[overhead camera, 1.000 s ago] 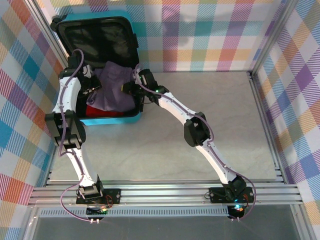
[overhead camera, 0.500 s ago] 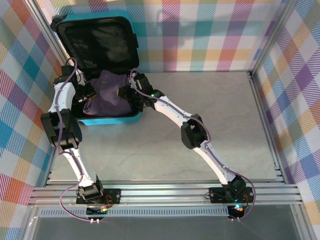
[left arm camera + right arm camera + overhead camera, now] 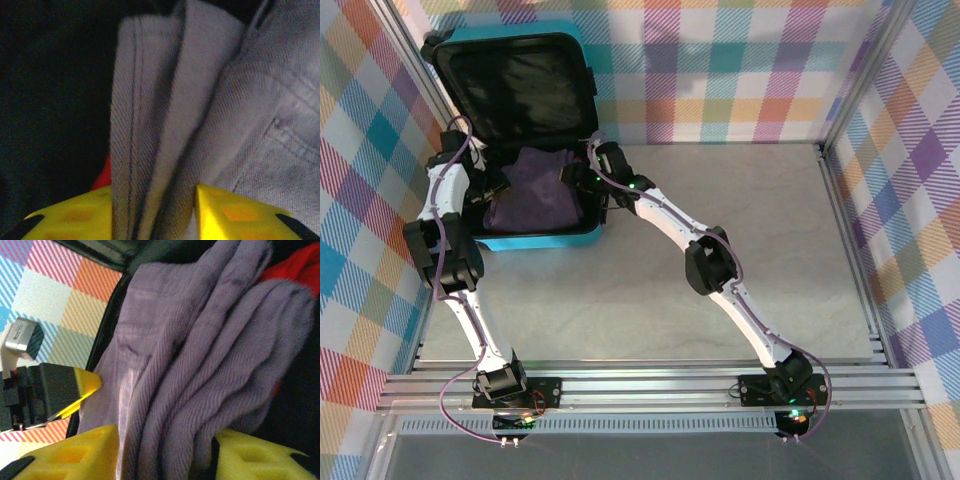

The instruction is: Pack the luggage

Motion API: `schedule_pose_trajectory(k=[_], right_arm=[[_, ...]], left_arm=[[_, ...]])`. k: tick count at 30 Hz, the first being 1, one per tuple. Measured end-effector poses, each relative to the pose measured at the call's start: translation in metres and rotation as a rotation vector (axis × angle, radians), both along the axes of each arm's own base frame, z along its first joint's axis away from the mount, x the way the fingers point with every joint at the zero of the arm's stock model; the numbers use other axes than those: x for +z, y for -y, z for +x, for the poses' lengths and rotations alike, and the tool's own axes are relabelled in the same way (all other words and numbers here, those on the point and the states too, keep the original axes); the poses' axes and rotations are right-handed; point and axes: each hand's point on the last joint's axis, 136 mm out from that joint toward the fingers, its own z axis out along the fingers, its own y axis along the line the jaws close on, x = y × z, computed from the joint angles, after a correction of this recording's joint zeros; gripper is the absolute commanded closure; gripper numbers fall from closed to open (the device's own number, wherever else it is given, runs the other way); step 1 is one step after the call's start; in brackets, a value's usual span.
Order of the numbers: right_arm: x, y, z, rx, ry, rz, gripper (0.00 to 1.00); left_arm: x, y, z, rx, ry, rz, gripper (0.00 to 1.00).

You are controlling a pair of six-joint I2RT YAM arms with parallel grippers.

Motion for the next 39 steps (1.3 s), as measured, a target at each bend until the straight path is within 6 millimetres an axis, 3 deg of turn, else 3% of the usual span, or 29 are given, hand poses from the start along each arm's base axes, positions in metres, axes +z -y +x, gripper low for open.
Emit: schedule_pose_trajectory(k=[3, 7, 13, 17, 20, 25, 30, 34, 39], right_arm=[[0.0, 0.009, 0.008, -0.01, 0.016, -0.01, 0.47], [0.006, 0.012, 0.01, -0.006, 0.049, -0.026, 0.45], [0.012, 0.02, 0.011, -0.001, 0.093, -0.078, 0.4], [0.022, 0.03, 0.014, -0.005, 0.126, -0.114, 0.38], [0.038, 0.038, 0.014, -0.005, 0.152, -0.133, 0.38], [0.074, 0.055, 0.002, 0.001, 0.199, -0.166, 0.37], [0.095, 0.082, -0.02, -0.005, 0.22, -0.21, 0.37], [0.092, 0.106, -0.036, -0.015, 0.218, -0.234, 0.37], [0.067, 0.118, -0.041, -0.019, 0.187, -0.26, 0.37]], left_arm=[[0.009, -0.014, 0.002, 0.034, 0.016, 0.037, 0.4], [0.026, -0.023, 0.002, 0.057, 0.047, 0.064, 0.39], [0.075, -0.01, -0.002, 0.043, 0.143, 0.07, 0.38], [0.114, 0.03, -0.001, -0.029, 0.225, 0.08, 0.37], [0.126, 0.079, 0.005, -0.119, 0.266, 0.074, 0.37], [0.107, 0.14, 0.007, -0.225, 0.243, 0.046, 0.37], [0.075, 0.164, 0.015, -0.263, 0.191, 0.037, 0.37], [0.042, 0.169, 0.024, -0.26, 0.141, 0.03, 0.38], [0.003, 0.171, 0.033, -0.253, 0.084, 0.021, 0.38]])
